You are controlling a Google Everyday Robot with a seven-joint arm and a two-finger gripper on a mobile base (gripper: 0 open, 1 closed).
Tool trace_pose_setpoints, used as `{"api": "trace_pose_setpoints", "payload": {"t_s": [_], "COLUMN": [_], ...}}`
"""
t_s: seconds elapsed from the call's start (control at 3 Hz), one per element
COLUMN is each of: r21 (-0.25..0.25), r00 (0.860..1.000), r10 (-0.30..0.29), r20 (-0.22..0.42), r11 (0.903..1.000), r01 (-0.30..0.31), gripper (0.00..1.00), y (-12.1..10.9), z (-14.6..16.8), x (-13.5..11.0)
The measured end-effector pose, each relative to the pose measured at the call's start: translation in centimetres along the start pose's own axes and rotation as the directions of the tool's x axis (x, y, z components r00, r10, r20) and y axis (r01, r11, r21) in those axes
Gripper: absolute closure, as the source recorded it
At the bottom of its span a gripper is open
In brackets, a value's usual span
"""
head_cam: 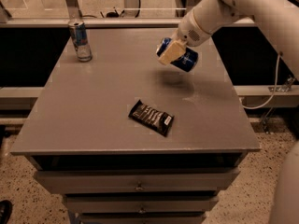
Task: Place pepsi can upright
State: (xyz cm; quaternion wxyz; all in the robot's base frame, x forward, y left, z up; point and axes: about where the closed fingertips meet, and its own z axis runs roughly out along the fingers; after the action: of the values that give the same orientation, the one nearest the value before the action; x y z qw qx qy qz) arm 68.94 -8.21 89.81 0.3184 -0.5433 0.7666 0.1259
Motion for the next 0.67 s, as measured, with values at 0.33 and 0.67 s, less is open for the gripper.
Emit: {"api": "trace_pose_setpoints", "payload": {"t_s": [0.33,0.67], "r21": [0.018,0.042], "r00": [0.966,0.856], "r10": [-0.041,-0.054], "r20": [0.255,0.514], "r11": [0.9991,0.9984], "r01": [0.038,0.038], "gripper": [1.00,1.00], "y": [0.7,1.0], "z": [-2.9,-6.6], "x": [-0.4,1.8]}}
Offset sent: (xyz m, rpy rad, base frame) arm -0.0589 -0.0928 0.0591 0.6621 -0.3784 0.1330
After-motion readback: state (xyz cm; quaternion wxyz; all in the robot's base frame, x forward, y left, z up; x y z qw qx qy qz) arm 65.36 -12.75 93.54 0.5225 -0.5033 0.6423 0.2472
